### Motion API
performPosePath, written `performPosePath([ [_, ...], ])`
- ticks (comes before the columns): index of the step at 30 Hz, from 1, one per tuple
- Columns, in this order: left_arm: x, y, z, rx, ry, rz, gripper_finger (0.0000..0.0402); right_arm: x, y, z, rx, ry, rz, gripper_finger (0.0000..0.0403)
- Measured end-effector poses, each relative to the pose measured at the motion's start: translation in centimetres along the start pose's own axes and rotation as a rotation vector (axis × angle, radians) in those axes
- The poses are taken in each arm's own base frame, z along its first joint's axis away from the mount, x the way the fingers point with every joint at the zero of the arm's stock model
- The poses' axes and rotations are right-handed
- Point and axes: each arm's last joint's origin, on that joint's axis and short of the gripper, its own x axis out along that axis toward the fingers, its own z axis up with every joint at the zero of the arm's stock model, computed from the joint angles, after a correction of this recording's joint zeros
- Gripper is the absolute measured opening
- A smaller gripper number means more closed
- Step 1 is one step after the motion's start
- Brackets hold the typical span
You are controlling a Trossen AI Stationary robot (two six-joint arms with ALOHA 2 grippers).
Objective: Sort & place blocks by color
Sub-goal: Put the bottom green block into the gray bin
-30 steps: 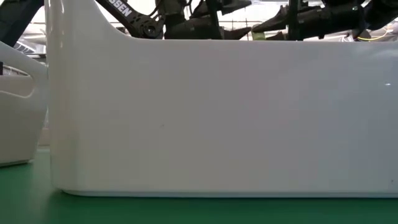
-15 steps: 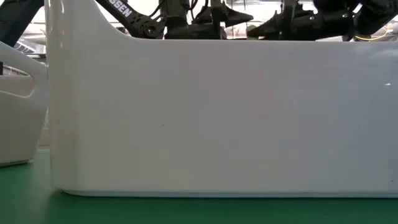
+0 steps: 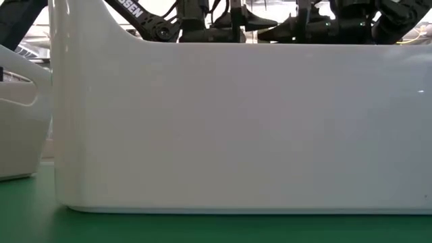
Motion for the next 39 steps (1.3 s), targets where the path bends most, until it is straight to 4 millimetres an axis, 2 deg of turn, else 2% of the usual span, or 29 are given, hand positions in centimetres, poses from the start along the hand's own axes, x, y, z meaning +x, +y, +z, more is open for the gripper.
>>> performPosePath([
  [3,0.1,-0.3,-0.1,0.01,-0.003,-0.01,0.033,0.1,0.1,-0.3,0.004,0.012,0.005,0.0111],
  [6,0.3,-0.7,-0.3,0.011,0.002,-0.016,0.0302,0.2,0.3,-0.5,0.004,0.023,0.015,0.0111],
  [17,0.3,-0.8,-0.3,0.105,-0.002,-0.024,0.0119,0.3,0.7,-0.8,0.014,0.043,0.029,0.0123],
  [24,0.4,-0.8,-0.4,0.078,0.012,-0.036,0.0119,0.2,0.6,-1.0,0.065,0.078,0.036,0.0135],
  [30,0.3,-0.7,-0.4,0.069,0.017,-0.041,0.0119,-0.3,0.3,-1.6,0.134,0.209,0.08,0.0182],
  [35,-0.1,0.2,0.0,0.052,0.009,-0.015,0.0119,-1.3,0.0,-2.1,0.175,0.336,0.053,0.0221],
  [39,-0.8,1.5,0.6,-0.051,0.014,-0.018,0.0119,-2.4,-0.1,-2.4,0.233,0.421,0.0,0.0229],
])
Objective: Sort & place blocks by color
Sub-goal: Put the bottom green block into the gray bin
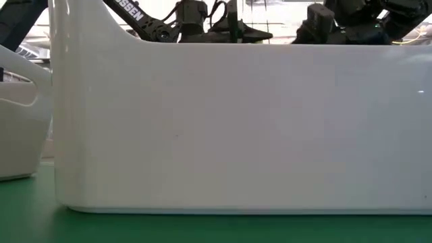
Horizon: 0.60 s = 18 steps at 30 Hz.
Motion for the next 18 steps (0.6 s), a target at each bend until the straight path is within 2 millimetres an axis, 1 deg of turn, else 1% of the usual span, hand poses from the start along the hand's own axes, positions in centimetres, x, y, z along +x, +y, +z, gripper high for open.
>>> performPosePath([
  [2,-0.4,0.5,0.3,-0.132,0.041,-0.065,0.0119,-0.4,-0.2,-0.4,0.089,0.046,-0.032,0.0228],
  [4,-0.8,0.7,0.4,-0.292,0.124,-0.16,0.0119,-0.9,-0.4,-0.9,0.203,0.09,-0.07,0.0225],
  [6,-0.9,0.4,0.1,-0.41,0.236,-0.254,0.0119,-1.4,-0.5,-1.4,0.323,0.128,-0.111,0.0224],
  [8,-0.7,-0.3,-0.6,-0.468,0.336,-0.325,0.0119,-1.7,-0.6,-1.7,0.394,0.157,-0.143,0.0224],
  [12,0.0,-3.2,-1.6,-0.506,0.482,-0.463,0.0119,-2.1,-0.5,-2.1,0.404,0.183,-0.152,0.0224],
  [15,0.1,-5.8,-1.4,-0.487,0.541,-0.537,0.0119,-2.0,-0.3,-2.0,0.381,0.179,-0.138,0.0224],
  [18,0.0,-8.1,-1.3,-0.445,0.562,-0.568,0.0119,-2.0,-0.2,-1.9,0.312,0.161,-0.131,0.0224],
])
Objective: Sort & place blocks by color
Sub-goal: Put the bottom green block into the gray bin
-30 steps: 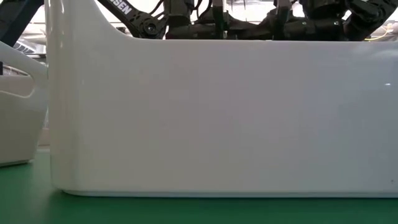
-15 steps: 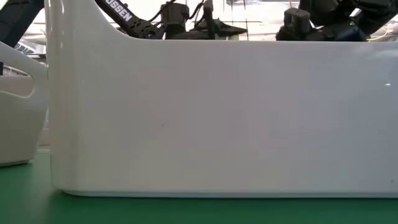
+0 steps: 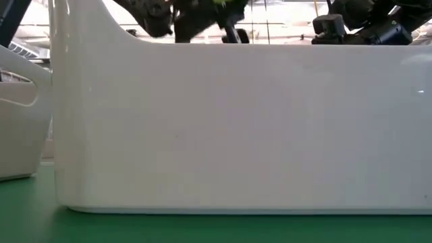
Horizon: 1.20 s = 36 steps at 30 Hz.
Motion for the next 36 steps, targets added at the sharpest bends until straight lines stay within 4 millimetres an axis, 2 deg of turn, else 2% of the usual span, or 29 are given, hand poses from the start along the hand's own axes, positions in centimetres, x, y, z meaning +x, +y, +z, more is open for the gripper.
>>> performPosePath([
  [7,2.1,-3.9,-1.3,0.036,-0.013,0.104,0.0119,0.0,0.2,0.7,-0.042,-0.144,-0.054,0.0224],
  [13,3.5,-5.3,-3.4,-0.114,-0.039,0.34,0.0119,-0.1,0.4,1.1,-0.047,-0.22,-0.053,0.0224],
  [20,6.8,-7.2,-8.2,-0.376,0.027,0.608,0.0119,-0.1,0.8,1.3,-0.03,-0.224,-0.003,0.0224],
  [26,9.4,-9.1,-12.7,-0.619,0.097,0.754,0.0119,-0.1,1.4,0.8,-0.001,-0.066,0.149,0.0224],
  [32,10.6,-11.4,-18.0,-0.841,0.199,0.988,0.0119,-0.1,1.5,0.5,-0.01,0.022,0.216,0.0224],
  [36,11.1,-12.8,-20.5,-0.966,0.224,1.081,0.0119,0.0,1.4,0.0,0.029,0.079,0.208,0.0224],
])
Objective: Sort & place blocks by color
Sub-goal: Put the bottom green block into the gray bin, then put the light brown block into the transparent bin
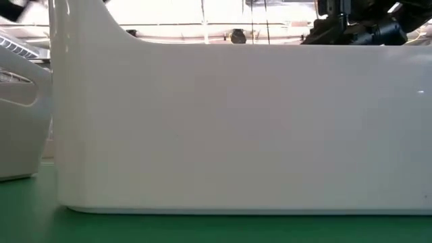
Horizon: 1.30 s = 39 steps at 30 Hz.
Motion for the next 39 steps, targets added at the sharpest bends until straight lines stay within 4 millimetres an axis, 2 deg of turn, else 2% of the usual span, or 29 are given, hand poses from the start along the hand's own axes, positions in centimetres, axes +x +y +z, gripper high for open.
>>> performPosePath([
  [3,0.4,0.5,-1.5,-0.051,-0.029,0.055,0.0119,0.1,-0.2,-0.6,0.013,0.049,-0.032,0.0224],
  [8,1.4,1.3,-2.5,-0.057,-0.097,0.108,0.0119,0.2,-0.5,-1.7,0.018,0.133,-0.085,0.0224],
  [13,3.0,3.4,-2.3,-0.125,-0.115,0.196,0.013,0.2,-1.0,-2.8,0.003,0.222,-0.154,0.0224],
  [17,4.2,5.0,-2.2,-0.179,-0.128,0.249,0.0123,-0.1,-1.6,-3.6,-0.013,0.279,-0.246,0.0224],
  [20,5.0,5.8,-2.0,-0.232,-0.132,0.241,0.0124,-0.4,-2.2,-4.5,-0.017,0.345,-0.325,0.0224],
  [26,5.2,6.0,-1.9,-0.268,-0.122,0.246,0.0185,-1.4,-3.0,-6.0,0.057,0.478,-0.482,0.0224],
  [31,5.2,6.0,-1.9,-0.26,-0.116,0.248,0.0233,-2.6,-2.1,-6.2,0.12,0.568,-0.575,0.0224],
  [37,5.1,5.6,-1.9,-0.289,-0.055,0.215,0.0253,-3.4,-0.7,-5.6,0.019,0.562,-0.638,0.0224],
  [39,4.9,5.4,-2.0,-0.288,-0.051,0.184,0.0254,-3.4,-0.7,-5.6,0.071,0.529,-0.672,0.0224],
])
